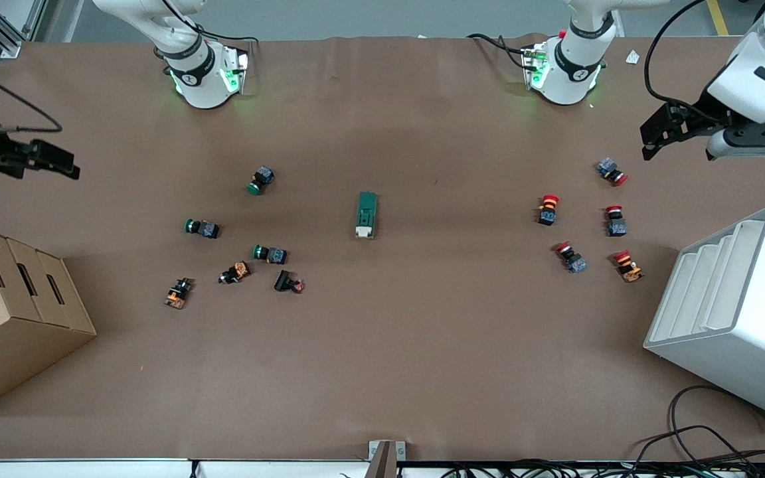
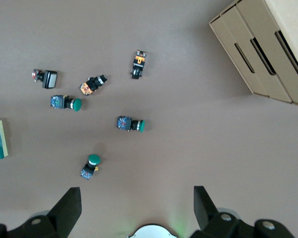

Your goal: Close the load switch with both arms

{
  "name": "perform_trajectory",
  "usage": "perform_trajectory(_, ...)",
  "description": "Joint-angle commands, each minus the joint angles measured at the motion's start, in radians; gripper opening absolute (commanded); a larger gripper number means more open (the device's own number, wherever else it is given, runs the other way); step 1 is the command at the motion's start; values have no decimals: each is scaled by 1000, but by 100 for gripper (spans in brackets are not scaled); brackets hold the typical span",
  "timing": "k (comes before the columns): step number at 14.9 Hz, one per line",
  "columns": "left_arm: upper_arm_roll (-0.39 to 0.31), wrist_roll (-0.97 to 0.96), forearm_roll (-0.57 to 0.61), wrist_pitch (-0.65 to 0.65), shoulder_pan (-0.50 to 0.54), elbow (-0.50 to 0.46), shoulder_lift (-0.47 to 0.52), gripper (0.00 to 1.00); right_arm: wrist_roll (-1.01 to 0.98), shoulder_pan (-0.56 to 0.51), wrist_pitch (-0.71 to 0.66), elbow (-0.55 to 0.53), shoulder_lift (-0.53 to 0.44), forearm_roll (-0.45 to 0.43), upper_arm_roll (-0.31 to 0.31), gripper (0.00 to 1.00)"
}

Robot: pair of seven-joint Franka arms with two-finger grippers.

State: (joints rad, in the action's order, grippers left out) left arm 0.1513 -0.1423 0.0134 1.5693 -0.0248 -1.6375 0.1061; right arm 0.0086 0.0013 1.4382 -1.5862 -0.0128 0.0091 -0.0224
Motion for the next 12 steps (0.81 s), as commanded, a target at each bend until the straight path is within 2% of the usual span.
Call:
perform_trajectory(1,13,23,-30,-9,26,-70,70,100,5,-1,7,-81,-102,-17,1,100)
perform_trajectory(8,10,10,-32,-52,43,-61,78,100,5,-4,7,-74,-122,-14,1,100)
perform_trajectory(12,11,21,-30,-52,39,-18,57,100,5,-9,25,-74,-122,-4,1,100)
